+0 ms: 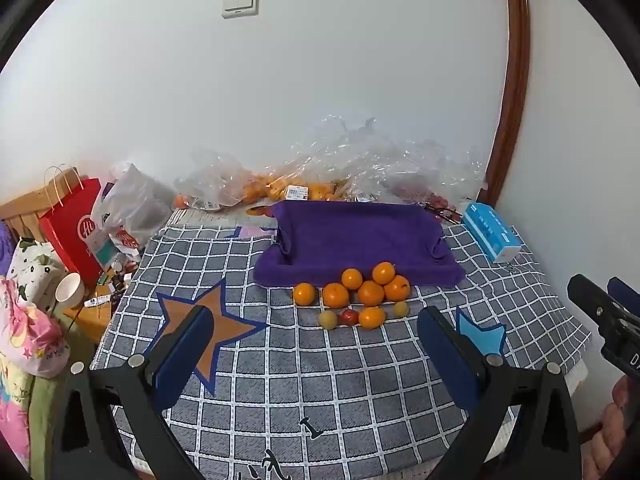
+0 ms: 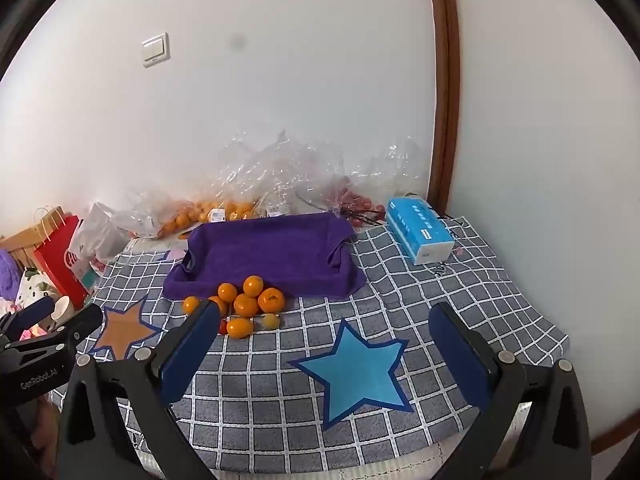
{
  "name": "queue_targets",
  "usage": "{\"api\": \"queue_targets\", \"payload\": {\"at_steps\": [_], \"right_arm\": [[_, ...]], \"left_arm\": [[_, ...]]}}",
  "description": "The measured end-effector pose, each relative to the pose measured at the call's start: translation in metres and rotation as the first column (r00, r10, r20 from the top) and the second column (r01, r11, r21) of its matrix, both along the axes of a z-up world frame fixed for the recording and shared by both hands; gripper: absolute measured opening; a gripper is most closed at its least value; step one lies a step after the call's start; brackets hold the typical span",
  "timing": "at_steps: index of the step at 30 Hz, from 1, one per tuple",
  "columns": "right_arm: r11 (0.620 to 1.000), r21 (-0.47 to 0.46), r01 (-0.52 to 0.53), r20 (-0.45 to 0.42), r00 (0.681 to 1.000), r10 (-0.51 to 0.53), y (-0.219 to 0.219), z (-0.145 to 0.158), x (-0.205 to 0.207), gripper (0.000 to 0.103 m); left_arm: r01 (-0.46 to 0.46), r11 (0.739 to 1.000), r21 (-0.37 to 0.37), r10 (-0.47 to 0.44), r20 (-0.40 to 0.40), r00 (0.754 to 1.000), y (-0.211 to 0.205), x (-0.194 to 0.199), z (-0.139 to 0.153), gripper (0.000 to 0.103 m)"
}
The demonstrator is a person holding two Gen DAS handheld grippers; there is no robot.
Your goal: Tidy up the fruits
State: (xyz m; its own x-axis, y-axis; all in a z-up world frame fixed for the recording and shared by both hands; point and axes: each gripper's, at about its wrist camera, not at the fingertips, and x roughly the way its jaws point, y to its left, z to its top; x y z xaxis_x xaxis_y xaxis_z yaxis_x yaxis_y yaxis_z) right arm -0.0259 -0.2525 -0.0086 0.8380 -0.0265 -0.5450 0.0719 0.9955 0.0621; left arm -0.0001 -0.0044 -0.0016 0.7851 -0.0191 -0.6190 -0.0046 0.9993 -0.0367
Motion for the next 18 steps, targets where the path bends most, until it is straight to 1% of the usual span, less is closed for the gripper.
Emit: {"api": "queue_targets", "payload": {"at_steps": [6,18], "right_arm": [[1.0,0.004,0.002,0.007,1.0,-0.002,-0.0026,0.0012,-0.0051,0.102],[1.0,-0.018,-0.002,-0.002,1.0,0.002,0.0059,-0.0007,-0.0089,0.102]], "left_arm": [[-0.004,1.0,0.002,0.004,0.01,1.0,-0.0005,-0.0023,0.0052,0.102],[0.002,1.0,-0.007,-0.002,0.001,1.0,-0.0015,-0.0042,0.0024,0.102]]}}
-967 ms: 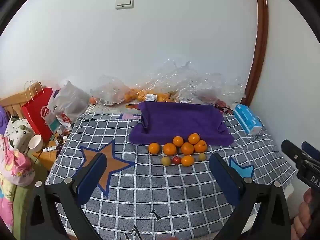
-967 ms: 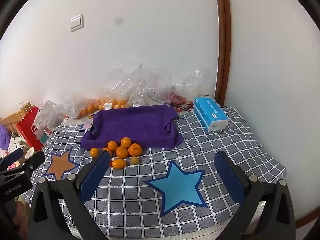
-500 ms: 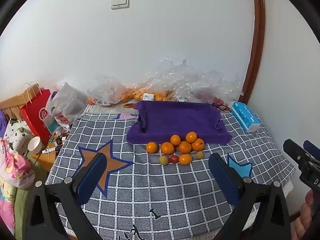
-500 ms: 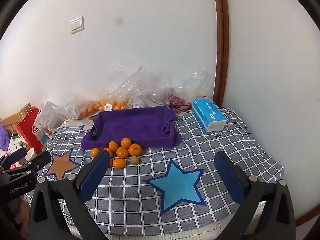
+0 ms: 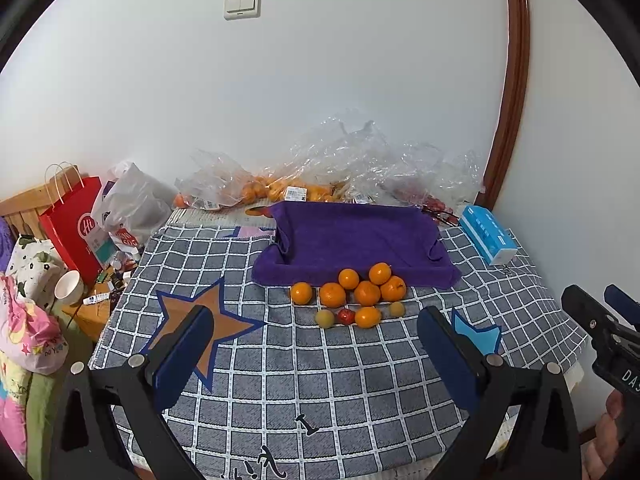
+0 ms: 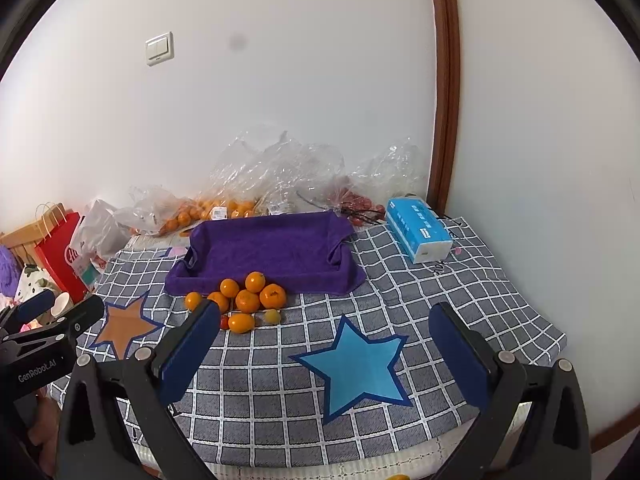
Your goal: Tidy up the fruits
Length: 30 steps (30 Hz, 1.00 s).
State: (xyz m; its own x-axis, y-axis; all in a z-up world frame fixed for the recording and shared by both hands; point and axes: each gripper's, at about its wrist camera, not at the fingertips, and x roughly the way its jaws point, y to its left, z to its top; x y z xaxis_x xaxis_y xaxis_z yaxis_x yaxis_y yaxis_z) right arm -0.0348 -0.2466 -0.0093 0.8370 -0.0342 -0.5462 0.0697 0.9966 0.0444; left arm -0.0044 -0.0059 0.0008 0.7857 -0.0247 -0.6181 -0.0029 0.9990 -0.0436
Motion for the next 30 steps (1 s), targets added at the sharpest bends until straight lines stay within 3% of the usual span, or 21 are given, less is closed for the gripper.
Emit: {"api": "queue_targets", "payload": {"at_steps": [30], "right_arm": [[1.0,0.011,-0.007,0.015,1.0,0.007,0.003,0.0,-0.004,0.102]], "left_arm": [[0.017,1.0,0.0,-0.017,0.019,1.0,-0.002,-0.004,0.01,0.102]]}}
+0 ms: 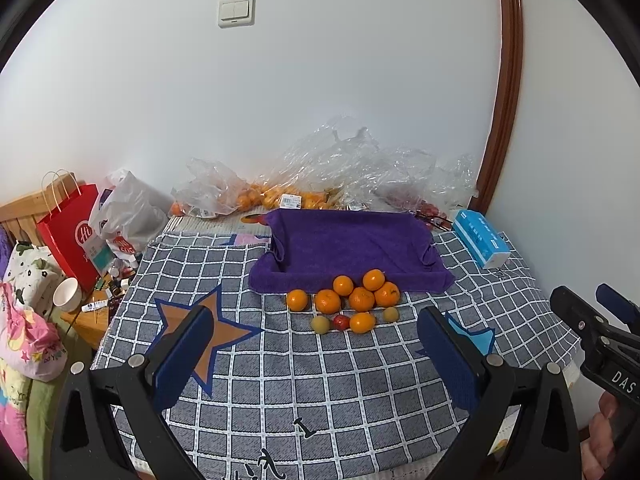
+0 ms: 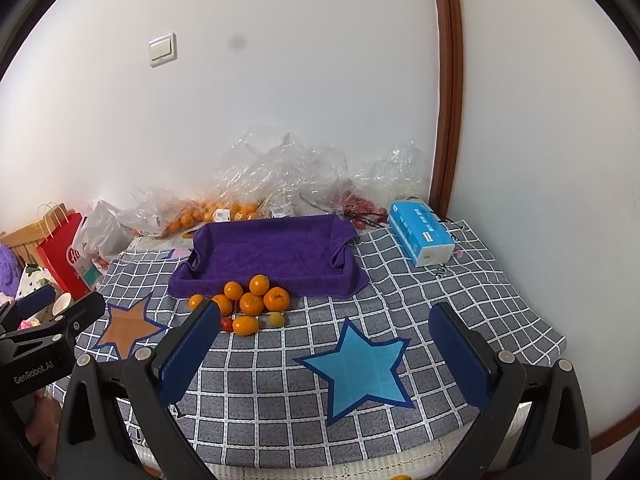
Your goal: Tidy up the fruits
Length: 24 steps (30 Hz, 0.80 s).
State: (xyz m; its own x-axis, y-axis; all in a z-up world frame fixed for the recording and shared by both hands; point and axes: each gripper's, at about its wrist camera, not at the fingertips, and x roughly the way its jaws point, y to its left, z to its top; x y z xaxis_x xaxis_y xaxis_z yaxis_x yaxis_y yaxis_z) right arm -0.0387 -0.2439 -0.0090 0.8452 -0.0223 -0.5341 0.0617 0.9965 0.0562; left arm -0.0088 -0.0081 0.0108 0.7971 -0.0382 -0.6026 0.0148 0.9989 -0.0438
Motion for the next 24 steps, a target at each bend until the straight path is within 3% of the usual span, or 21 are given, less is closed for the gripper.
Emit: {"api": "queue_targets", "payload": {"at_steps": [24], "right_arm": [[1.0,-0.008,-0.011,0.002,1.0,0.011,0.0058,0.0042,-0.0036,0.102]], "left_arm": [[-0.013,1.0,-0.019,0.013,0.013,1.0,0.0067,-0.005,0.0075,0.102]]}}
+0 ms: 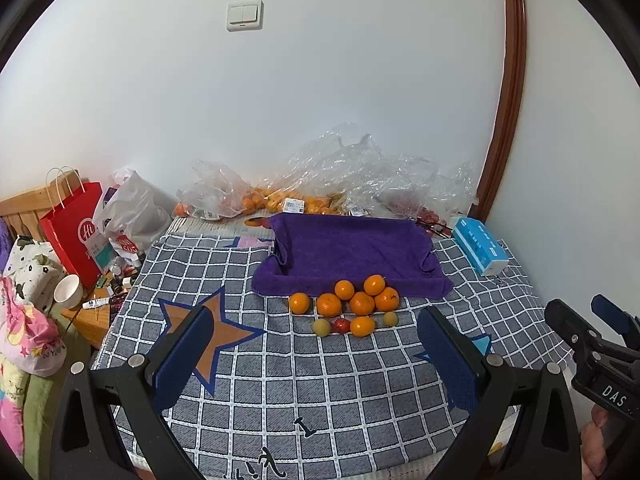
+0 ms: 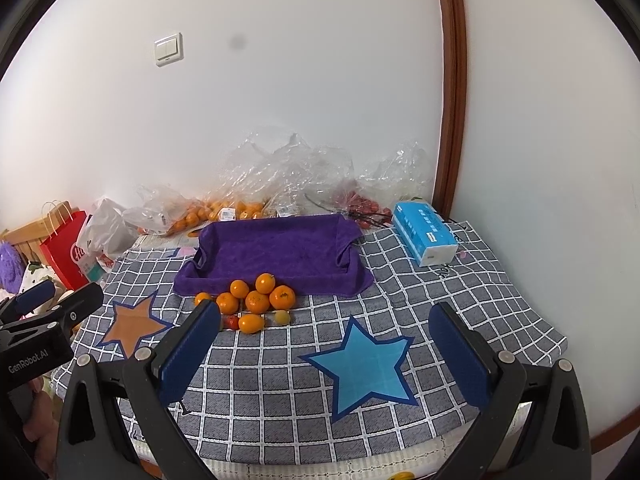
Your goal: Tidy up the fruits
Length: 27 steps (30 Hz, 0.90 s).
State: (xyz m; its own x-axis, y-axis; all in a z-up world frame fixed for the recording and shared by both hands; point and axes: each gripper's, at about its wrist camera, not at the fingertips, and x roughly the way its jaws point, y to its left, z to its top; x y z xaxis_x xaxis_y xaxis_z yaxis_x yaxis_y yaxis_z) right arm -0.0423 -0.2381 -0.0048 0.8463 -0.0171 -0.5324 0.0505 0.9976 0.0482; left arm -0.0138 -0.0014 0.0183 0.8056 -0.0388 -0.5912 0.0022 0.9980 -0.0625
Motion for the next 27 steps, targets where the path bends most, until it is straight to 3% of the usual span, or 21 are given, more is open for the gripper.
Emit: {"api": "queue_targets", "payload": {"at_steps": [13,27], "right_arm": [[1.0,0.023,0.006,-0.024,1.0,-0.006,-0.006,-0.004,0.013,0.102],[0.999,0.044,0.004,-0.051,0.999,-0.002,-0.007,-0.013,0.063,0.102]], "left_arm": [[0.011,1.0,0.016,-0.011,-0.003,1.0,-0.008,0.011,0.003,0.102],[-0.004,1.0,0.008,0.004,-0.048,0.999,-0.003,0.054,-0.011,0.102]]}}
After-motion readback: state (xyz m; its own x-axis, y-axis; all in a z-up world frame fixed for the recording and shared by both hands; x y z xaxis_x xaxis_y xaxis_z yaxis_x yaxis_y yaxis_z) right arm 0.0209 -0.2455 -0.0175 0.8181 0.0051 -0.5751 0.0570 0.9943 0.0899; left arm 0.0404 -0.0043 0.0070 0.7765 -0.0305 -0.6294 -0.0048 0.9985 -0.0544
